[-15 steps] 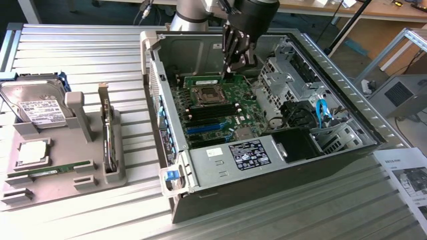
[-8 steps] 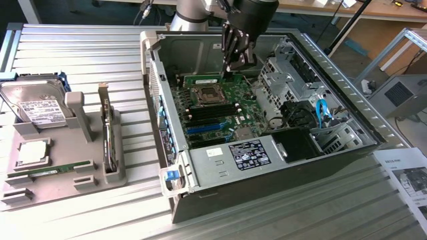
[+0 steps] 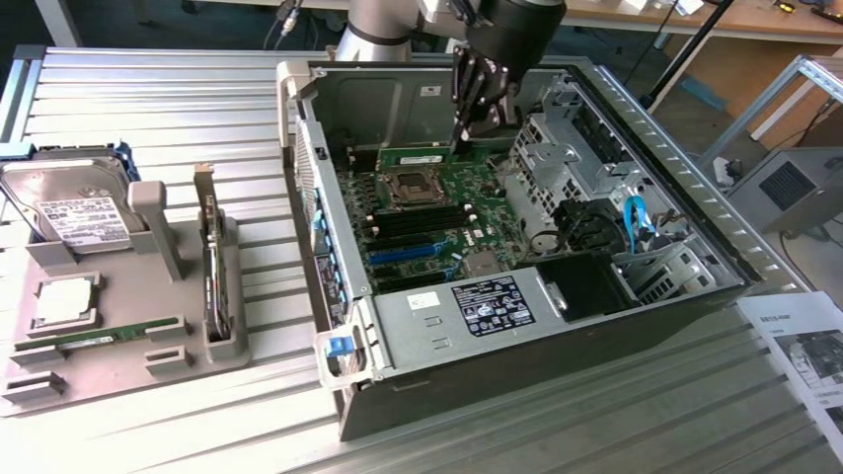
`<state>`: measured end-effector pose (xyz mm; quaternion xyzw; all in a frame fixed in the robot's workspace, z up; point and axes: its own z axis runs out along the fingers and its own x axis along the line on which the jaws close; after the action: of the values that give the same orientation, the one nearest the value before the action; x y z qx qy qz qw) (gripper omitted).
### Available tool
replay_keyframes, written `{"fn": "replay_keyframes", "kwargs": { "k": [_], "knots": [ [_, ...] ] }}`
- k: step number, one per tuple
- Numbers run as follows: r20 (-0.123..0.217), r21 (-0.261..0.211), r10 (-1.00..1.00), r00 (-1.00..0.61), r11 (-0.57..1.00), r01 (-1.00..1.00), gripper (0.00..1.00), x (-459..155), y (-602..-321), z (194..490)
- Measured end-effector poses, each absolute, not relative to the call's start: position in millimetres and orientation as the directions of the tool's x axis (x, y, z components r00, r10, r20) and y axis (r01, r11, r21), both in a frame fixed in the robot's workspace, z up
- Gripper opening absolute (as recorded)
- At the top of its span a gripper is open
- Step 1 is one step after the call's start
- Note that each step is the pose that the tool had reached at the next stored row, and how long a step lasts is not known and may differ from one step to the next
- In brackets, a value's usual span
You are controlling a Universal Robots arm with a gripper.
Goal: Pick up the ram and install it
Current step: 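Pick up the ram and move it above insertion slot, then insert the ram into the slot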
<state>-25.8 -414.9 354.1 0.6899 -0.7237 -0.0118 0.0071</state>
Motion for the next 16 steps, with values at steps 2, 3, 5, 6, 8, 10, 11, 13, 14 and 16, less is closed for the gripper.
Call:
{"fn": "replay_keyframes", "kwargs": {
  "k": [2, 3, 5, 6, 8, 10, 11, 13, 14, 16],
  "knots": [
    [-0.006, 0.027, -0.999, -0.048, 0.048, -0.999, 0.12, -21.1, -414.9, 354.1],
    [-0.006, 0.027, -0.999, -0.048, 0.048, -0.999, 0.12, -19.4, -414.9, 354.1],
    [-0.006, 0.027, -0.999, -0.048, 0.048, -0.999, 0.12, -18.6, -414.9, 354.0],
    [-0.006, 0.027, -0.999, -0.048, 0.048, -0.998, 0.12, -18.5, -414.9, 354.1],
    [-0.006, 0.027, -0.999, -0.048, 0.048, -0.998, 0.12, -18.5, -414.9, 354.1],
    [-0.006, 0.027, -0.999, -0.048, 0.048, -0.999, 0.12, -18.5, -414.8, 353.6],
    [-0.006, 0.027, -0.999, -0.048, 0.048, -0.998, 0.12, -18.5, -414.8, 353.3],
    [-0.006, 0.027, -0.999, -0.048, 0.048, -0.999, 0.12, -18.5, -414.9, 352.3],
    [-0.006, 0.027, -0.999, -0.048, 0.048, -0.999, 0.12, -18.5, -414.9, 351.7],
    [-0.006, 0.027, -0.999, -0.048, 0.048, -0.999, 0.12, -18.5, -414.9, 350.6]
  ]
}}
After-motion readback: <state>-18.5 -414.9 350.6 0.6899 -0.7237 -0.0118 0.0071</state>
